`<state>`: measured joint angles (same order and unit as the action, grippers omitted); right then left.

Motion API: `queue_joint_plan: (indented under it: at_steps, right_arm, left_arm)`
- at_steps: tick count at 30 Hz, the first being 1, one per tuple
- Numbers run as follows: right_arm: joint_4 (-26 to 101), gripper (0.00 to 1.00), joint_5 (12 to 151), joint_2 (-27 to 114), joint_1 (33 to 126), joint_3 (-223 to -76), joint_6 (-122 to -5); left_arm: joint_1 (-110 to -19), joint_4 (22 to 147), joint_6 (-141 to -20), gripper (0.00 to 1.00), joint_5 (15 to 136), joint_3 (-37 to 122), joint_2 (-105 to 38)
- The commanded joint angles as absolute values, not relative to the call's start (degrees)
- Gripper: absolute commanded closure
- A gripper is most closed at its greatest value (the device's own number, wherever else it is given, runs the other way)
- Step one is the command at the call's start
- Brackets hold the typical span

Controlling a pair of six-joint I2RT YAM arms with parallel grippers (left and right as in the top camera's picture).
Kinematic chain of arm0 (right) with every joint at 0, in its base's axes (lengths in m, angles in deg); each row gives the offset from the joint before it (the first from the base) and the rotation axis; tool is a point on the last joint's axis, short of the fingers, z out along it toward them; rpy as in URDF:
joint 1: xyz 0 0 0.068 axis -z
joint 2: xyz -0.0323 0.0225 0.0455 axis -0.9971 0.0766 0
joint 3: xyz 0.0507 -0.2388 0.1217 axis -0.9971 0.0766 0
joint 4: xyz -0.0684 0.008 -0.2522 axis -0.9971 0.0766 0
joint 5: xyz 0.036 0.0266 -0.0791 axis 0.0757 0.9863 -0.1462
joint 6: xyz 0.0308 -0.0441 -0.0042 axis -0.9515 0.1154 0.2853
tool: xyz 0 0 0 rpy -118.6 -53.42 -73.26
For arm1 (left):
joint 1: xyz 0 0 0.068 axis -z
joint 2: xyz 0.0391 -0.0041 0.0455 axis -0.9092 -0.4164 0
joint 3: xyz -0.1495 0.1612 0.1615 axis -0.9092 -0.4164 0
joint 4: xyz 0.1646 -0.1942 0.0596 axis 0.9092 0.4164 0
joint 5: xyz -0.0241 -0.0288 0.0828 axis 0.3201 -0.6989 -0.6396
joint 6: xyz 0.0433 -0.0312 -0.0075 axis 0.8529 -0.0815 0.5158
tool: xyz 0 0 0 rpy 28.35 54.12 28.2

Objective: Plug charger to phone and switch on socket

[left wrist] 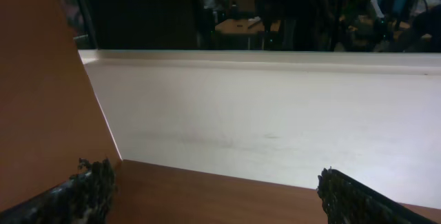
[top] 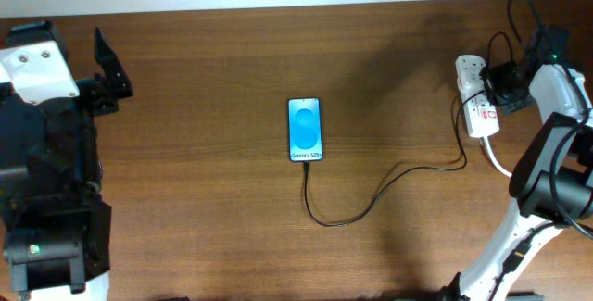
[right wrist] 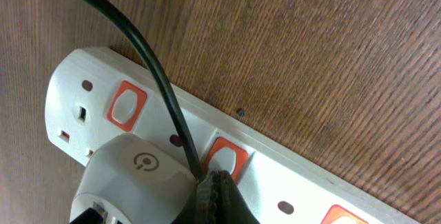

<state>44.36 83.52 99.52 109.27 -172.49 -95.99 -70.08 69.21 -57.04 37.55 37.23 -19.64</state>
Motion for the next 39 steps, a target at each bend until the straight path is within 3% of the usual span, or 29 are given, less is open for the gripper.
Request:
queue_joint_plan:
  at_steps: [1,11,15,19,23,25,29,32,36,39]
  right_arm:
    - [45.5,0.96,89.7,108.7,107.9,-171.1,-96.2]
    - [52.0,0.96,93.0,114.0,107.7,-171.1,-94.9]
    - [62.3,0.96,81.6,108.0,109.8,-171.2,-95.2]
    - [68.8,0.96,67.3,88.4,110.4,-171.2,-95.2]
    - [70.4,0.96,62.9,56.0,110.4,-171.2,-95.1]
    - [66.1,0.96,62.9,39.4,110.4,-171.2,-95.1]
    - [44.0,0.96,62.9,6.7,110.4,-171.2,-94.8]
    - [45.4,0.95,69.3,0.3,110.4,-171.3,-88.4]
    - [52.4,0.92,81.9,-1.5,107.2,-172.7,-89.0]
    - [54.1,0.87,85.0,-18.2,102.5,-166.9,-84.9]
  left_arm:
    - [-70.5,68.8,-57.4,0.01,38.0,37.0,-17.4]
    - [-70.4,68.5,-57.4,0.01,38.0,37.0,-13.2]
    - [-70.4,69.3,-57.4,0.01,43.0,37.0,-10.7]
    - [-70.4,69.2,-57.4,0.01,48.2,37.0,-7.5]
    - [-70.4,69.6,-57.4,0.01,57.6,37.0,0.1]
    - [-70.4,69.7,-57.4,0.00,59.3,37.0,4.6]
    - [-70.5,70.7,-57.4,0.01,64.7,37.0,15.6]
    - [-70.4,70.5,-57.4,0.01,64.7,37.1,17.9]
    - [-70.4,68.8,-57.4,0.01,66.2,37.1,17.9]
    - [-70.4,69.7,-57.4,0.01,66.1,37.1,17.9]
